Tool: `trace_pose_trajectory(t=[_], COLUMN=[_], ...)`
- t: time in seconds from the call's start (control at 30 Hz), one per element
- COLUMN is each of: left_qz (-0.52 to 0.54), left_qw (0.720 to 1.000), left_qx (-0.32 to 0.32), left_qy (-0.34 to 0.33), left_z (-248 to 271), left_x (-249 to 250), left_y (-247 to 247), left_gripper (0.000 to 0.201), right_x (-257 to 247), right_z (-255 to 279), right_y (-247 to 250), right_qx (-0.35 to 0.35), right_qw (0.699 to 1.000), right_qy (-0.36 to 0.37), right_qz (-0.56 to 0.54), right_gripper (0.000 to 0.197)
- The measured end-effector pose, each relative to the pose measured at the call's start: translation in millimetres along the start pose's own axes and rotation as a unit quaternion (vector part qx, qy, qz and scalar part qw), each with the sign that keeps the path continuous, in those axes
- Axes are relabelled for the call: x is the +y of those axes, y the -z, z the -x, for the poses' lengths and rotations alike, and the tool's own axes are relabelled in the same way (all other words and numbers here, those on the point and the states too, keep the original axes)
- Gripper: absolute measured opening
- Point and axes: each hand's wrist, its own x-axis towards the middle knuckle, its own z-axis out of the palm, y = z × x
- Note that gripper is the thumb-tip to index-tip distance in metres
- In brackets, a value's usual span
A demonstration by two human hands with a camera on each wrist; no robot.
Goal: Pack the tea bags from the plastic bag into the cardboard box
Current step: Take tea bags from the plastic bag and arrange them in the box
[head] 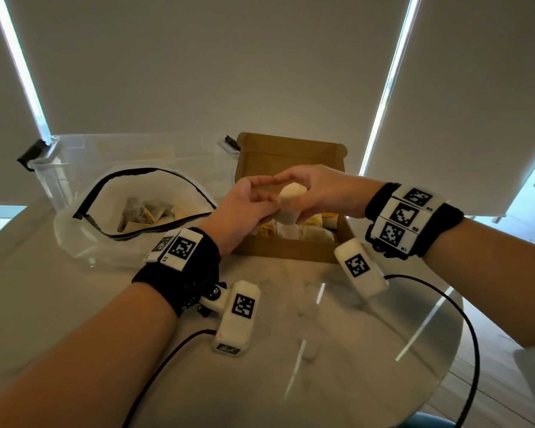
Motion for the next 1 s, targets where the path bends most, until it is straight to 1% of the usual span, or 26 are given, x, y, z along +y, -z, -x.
trace_pose_trajectory(t=[0.03, 0.13, 0.2, 0.27, 0.3, 0.33, 0.4, 0.5, 0.57, 0.63, 0.7, 0.77, 0.83, 0.9, 0.93, 1.0], left_qz=[-0.013, -0.087, -0.182, -0.288, -0.329, -0.358, -0.392, -0.402, -0.401, -0.401, -0.398, -0.393, -0.389, -0.380, -0.372, -0.347], left_qw=[1.000, 0.996, 0.983, 0.955, 0.941, 0.928, 0.912, 0.908, 0.909, 0.908, 0.909, 0.911, 0.913, 0.916, 0.920, 0.929], left_qx=[0.000, -0.014, -0.032, -0.064, -0.084, -0.102, -0.118, -0.116, -0.116, -0.120, -0.125, -0.124, -0.122, -0.125, -0.127, -0.124], left_qy=[-0.008, -0.019, -0.013, 0.006, 0.011, 0.010, -0.005, -0.011, -0.004, 0.000, 0.002, 0.002, 0.003, -0.001, -0.007, -0.030], left_z=[0, 2, 3, 3, 3, 4, 5, 5, 5, 5, 5, 5, 5, 5, 6, 8], left_x=[0, 2, 2, -1, -2, -3, -4, -5, -5, -4, -4, -4, -5, -4, -2, 6], left_y=[0, -2, -1, 2, 4, 5, 5, 3, 1, 1, 1, 1, 1, 1, 2, 4], left_gripper=[0.039, 0.031, 0.023, 0.019, 0.020, 0.020, 0.019, 0.016, 0.014, 0.013, 0.013, 0.014, 0.014, 0.015, 0.017, 0.022], right_x=[-1, -2, 3, 12, 17, 24, 39, 59, 65, 66, 67, 67, 69, 71, 71, 71], right_z=[-1, -5, -7, -8, -8, -9, -12, -19, -24, -27, -31, -33, -34, -33, -32, -30], right_y=[-1, 5, 20, 37, 43, 46, 46, 36, 33, 31, 30, 28, 29, 31, 33, 36], right_qx=[0.001, 0.008, 0.051, 0.098, 0.109, 0.108, 0.085, 0.056, 0.055, 0.056, 0.075, 0.121, 0.157, 0.170, 0.175, 0.169], right_qw=[0.999, 0.991, 0.970, 0.938, 0.921, 0.907, 0.900, 0.887, 0.876, 0.874, 0.879, 0.876, 0.872, 0.877, 0.878, 0.877], right_qy=[0.005, 0.001, -0.008, -0.028, -0.039, -0.054, -0.089, -0.112, -0.109, -0.102, -0.093, -0.085, -0.083, -0.072, -0.065, -0.068], right_qz=[0.046, 0.132, 0.236, 0.331, 0.373, 0.404, 0.419, 0.444, 0.467, 0.471, 0.461, 0.459, 0.457, 0.444, 0.442, 0.445], right_gripper=[0.047, 0.022, 0.012, 0.015, 0.017, 0.021, 0.029, 0.036, 0.038, 0.036, 0.029, 0.023, 0.029, 0.032, 0.029, 0.017])
